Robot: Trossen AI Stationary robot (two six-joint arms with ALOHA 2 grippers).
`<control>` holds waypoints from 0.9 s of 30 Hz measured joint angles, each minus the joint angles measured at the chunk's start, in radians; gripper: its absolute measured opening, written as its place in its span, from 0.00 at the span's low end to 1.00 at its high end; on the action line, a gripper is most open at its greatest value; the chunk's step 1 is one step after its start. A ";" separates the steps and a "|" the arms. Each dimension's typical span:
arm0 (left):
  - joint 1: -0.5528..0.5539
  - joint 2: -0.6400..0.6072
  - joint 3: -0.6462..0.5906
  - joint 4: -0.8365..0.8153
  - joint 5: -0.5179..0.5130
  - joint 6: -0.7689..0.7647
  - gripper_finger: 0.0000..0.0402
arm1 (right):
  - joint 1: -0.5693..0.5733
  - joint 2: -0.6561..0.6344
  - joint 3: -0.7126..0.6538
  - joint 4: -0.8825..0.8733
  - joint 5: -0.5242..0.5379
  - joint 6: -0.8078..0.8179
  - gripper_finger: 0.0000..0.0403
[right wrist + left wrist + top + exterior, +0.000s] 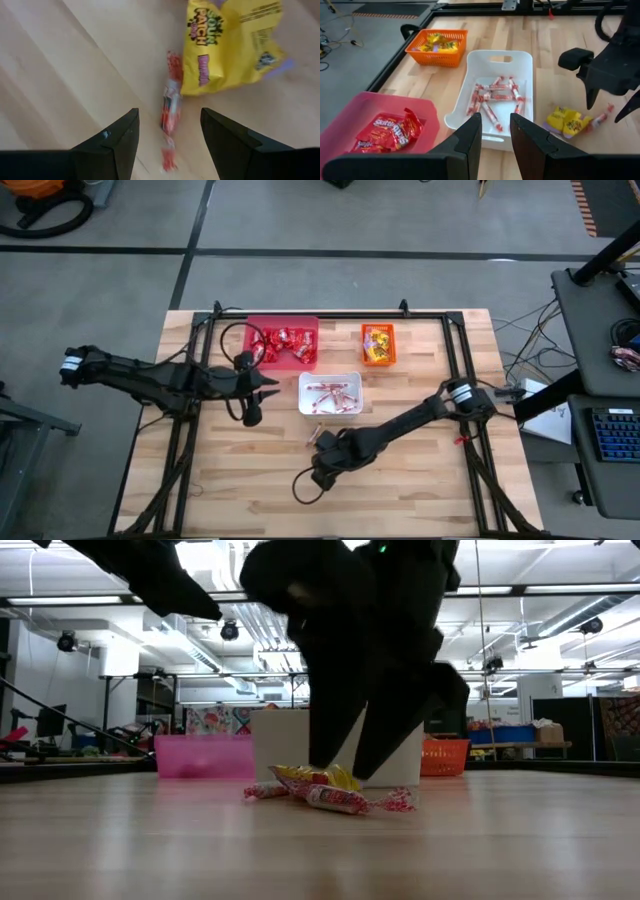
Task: Sort candy
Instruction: Put the white candy into the white bin
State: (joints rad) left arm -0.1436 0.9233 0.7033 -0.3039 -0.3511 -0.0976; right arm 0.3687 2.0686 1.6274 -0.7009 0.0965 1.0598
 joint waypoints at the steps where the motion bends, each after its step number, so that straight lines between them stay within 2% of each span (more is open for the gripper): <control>1: -0.003 -0.001 0.000 -0.002 0.000 0.000 0.21 | 0.000 0.014 0.009 -0.001 0.000 0.003 0.50; 11: -0.004 -0.006 0.000 0.001 0.000 0.032 0.21 | 0.000 0.115 0.088 -0.051 0.016 -0.010 0.48; 15: -0.004 -0.007 0.000 0.005 0.000 0.037 0.21 | 0.000 0.118 0.088 -0.076 0.020 -0.012 0.38; 22: -0.004 -0.007 0.000 -0.003 0.000 0.037 0.21 | -0.001 0.119 0.086 -0.086 0.011 -0.028 0.11; 27: -0.004 -0.007 0.000 -0.005 0.000 0.024 0.21 | -0.002 0.108 0.085 -0.079 -0.028 -0.040 0.08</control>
State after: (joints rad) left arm -0.1478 0.9161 0.7033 -0.3087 -0.3511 -0.0732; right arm 0.3664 2.1765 1.7123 -0.7803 0.0684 1.0195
